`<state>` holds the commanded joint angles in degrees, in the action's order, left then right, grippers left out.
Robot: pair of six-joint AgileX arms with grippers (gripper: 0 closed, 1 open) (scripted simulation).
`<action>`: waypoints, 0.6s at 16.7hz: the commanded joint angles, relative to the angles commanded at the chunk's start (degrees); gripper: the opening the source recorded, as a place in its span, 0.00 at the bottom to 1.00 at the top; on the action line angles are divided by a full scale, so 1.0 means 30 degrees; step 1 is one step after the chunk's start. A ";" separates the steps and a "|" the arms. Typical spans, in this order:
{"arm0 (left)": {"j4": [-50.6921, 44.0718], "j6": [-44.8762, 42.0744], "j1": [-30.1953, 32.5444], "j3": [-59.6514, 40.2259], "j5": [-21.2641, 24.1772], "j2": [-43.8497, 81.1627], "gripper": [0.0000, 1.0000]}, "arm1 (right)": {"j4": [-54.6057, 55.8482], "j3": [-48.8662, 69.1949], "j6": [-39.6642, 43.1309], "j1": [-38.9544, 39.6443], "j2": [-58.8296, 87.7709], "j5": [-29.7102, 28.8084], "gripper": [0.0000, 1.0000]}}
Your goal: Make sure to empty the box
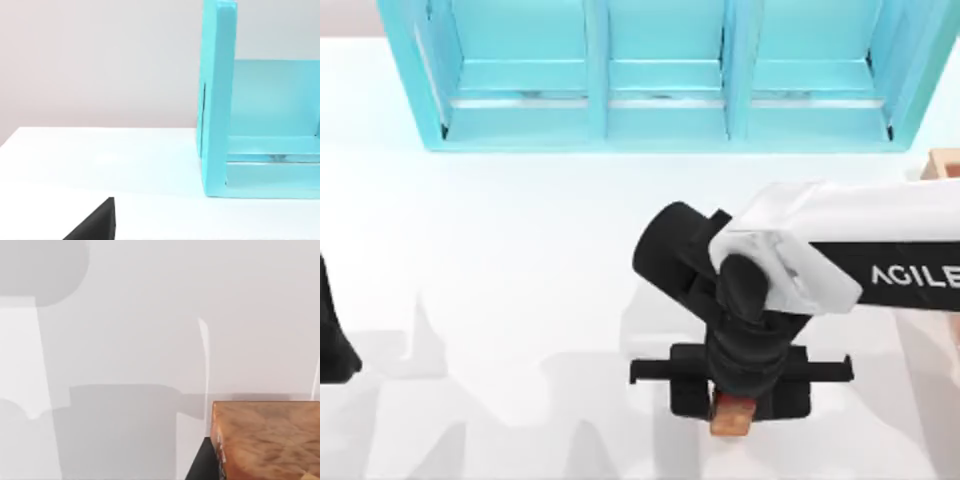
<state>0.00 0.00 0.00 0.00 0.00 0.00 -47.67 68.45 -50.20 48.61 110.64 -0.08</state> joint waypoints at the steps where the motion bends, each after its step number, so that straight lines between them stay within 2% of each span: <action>1: 0.0000 0.0000 0.0000 0.0000 0.0000 0.0000 1.00 | 0.0000 0.0000 0.0000 0.0000 0.0000 0.0000 0.53; 7: 0.0000 0.0000 0.0000 0.0000 0.0000 0.0000 1.00 | 0.0000 0.0000 0.0000 0.0000 0.0000 0.0000 0.98; 10: 0.0000 0.0000 0.0000 0.0000 0.0000 0.0000 1.00 | 0.0000 0.0000 0.0000 0.0000 0.0000 0.0000 1.00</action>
<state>0.00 0.00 0.00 0.00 0.00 0.00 -47.67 68.45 -50.20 48.61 110.64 -0.08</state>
